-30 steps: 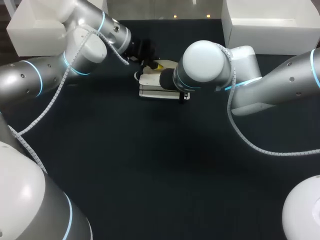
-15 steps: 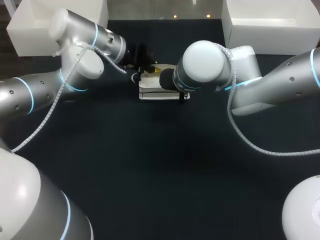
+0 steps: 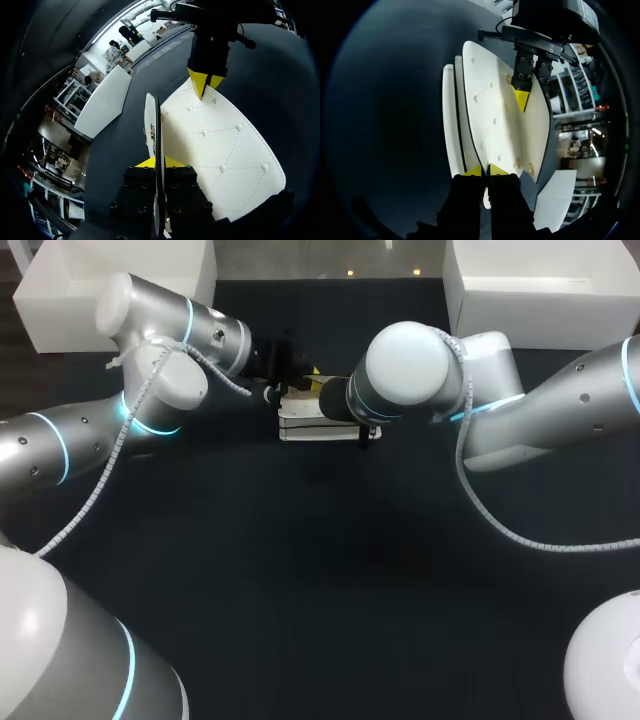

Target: Pick up the bag, open it, inspect its contents, close it, and place it on the opposite side

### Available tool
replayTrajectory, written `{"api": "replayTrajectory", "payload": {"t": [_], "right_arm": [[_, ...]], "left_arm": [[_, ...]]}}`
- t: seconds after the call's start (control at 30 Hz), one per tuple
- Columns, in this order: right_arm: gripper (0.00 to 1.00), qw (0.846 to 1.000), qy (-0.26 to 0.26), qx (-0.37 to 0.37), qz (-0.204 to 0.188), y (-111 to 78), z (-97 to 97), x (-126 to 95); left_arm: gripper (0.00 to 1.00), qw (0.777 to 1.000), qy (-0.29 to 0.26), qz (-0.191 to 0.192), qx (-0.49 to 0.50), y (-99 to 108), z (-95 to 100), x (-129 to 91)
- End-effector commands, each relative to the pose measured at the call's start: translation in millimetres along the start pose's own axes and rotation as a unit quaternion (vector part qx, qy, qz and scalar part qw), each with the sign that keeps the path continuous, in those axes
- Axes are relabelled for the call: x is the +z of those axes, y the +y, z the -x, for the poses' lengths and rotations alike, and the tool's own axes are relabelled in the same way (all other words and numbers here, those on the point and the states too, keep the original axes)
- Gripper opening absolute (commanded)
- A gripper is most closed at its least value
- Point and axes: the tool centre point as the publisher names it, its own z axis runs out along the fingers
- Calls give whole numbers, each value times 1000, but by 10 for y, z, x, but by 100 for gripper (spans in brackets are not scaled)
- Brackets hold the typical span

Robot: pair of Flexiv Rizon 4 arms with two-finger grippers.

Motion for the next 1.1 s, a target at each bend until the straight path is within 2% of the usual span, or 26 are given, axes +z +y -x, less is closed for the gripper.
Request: {"api": "replayTrajectory", "payload": {"t": [0.03, 0.1, 0.17, 0.27, 0.33, 0.7, 0.83, 0.87, 1.1], "right_arm": [[0, 1000, -3, 1, 1, 7, 17, 33], [0, 1000, -3, 1, 1, 7, 17, 33], [0, 1000, -3, 1, 1, 7, 17, 33], [0, 1000, -3, 1, 1, 7, 17, 33], [0, 1000, -3, 1, 1, 7, 17, 33], [0, 1000, -3, 1, 1, 7, 17, 33], [0, 1000, -3, 1, 1, 7, 17, 33], [0, 1000, -3, 1, 1, 7, 17, 33], [0, 1000, -3, 1, 1, 7, 17, 33]], "left_arm": [[0, 1000, -14, -16, 0, 10, -75, -6], [23, 1000, -12, -16, -7, 27, -57, -6], [37, 1000, -13, -17, -14, 31, -34, -21], [45, 999, -16, -18, -24, 18, 5, -65], [45, 999, -19, -18, -25, 4, 29, -96], [33, 999, -36, -27, -17, -59, 113, -209], [13, 999, -39, -26, -15, -40, 136, -202], [0, 999, -41, -26, -13, -36, 136, -199], [0, 998, -46, -31, 10, -66, 3, -224]]}}
